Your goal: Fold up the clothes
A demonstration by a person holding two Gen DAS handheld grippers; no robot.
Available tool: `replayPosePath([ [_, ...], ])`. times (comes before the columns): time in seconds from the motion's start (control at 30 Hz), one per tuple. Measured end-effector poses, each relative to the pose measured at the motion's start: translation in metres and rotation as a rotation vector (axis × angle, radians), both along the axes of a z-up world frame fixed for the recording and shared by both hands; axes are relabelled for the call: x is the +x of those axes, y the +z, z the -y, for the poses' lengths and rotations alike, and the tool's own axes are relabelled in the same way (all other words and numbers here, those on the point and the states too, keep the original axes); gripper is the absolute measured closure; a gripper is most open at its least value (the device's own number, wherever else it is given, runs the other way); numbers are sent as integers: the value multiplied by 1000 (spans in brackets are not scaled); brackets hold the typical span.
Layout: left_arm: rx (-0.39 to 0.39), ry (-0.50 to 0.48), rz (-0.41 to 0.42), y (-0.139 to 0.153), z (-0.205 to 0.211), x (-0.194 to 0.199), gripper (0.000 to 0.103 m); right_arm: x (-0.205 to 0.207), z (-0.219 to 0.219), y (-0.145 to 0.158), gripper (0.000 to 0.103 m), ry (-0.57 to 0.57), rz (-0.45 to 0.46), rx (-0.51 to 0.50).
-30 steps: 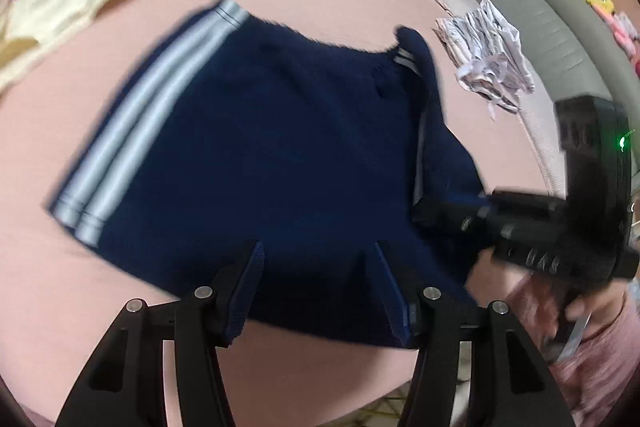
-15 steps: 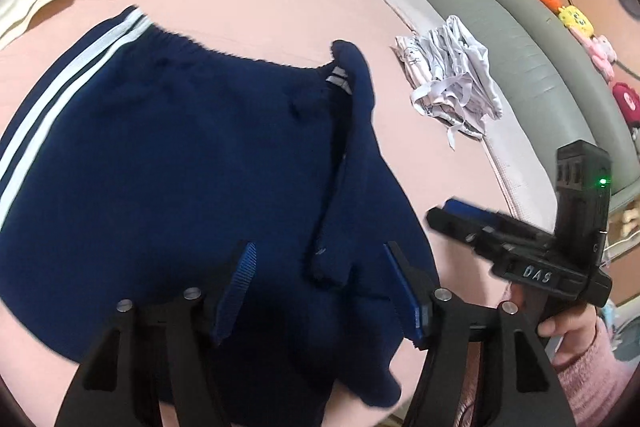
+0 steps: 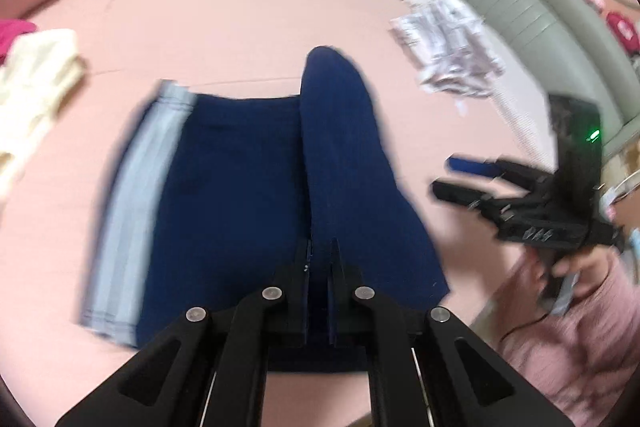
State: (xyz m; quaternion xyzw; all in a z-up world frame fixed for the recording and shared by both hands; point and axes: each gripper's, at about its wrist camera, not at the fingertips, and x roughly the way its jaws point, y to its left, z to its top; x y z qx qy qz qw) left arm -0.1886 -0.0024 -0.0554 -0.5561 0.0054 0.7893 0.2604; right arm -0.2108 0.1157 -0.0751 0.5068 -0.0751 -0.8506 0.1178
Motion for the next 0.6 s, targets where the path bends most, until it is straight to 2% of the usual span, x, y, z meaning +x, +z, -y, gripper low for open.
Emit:
replayPosePath([
  [0.07, -83, 20, 23, -10, 27, -10, 98, -8, 24, -5, 35, 19, -2, 9],
  [0.13, -109, 52, 43, -20, 50, -15, 98, -15, 49, -13, 35, 48, 10, 21],
  [0.3, -129, 123, 52, -32, 100, -23, 98, -16, 90, -33, 35, 110, 22, 42],
  [0.37, -120, 128, 53, -31, 114, -24, 98, -11, 103, -31, 35, 117, 0, 52],
  [0.43, -122, 107, 100, -42, 119, -24, 98, -8, 110, -31, 35, 120, -7, 64],
  [0.53, -191, 92, 140, -70, 123, -21, 94, -8, 119, -64, 31, 156, 90, 169],
  [0.57, -176, 107, 133, -70, 127, -19, 94, -9, 121, -77, 31, 172, 129, 194],
  [0.6, -164, 136, 133, -63, 132, -18, 91, -4, 115, -71, 31, 158, 93, 166],
])
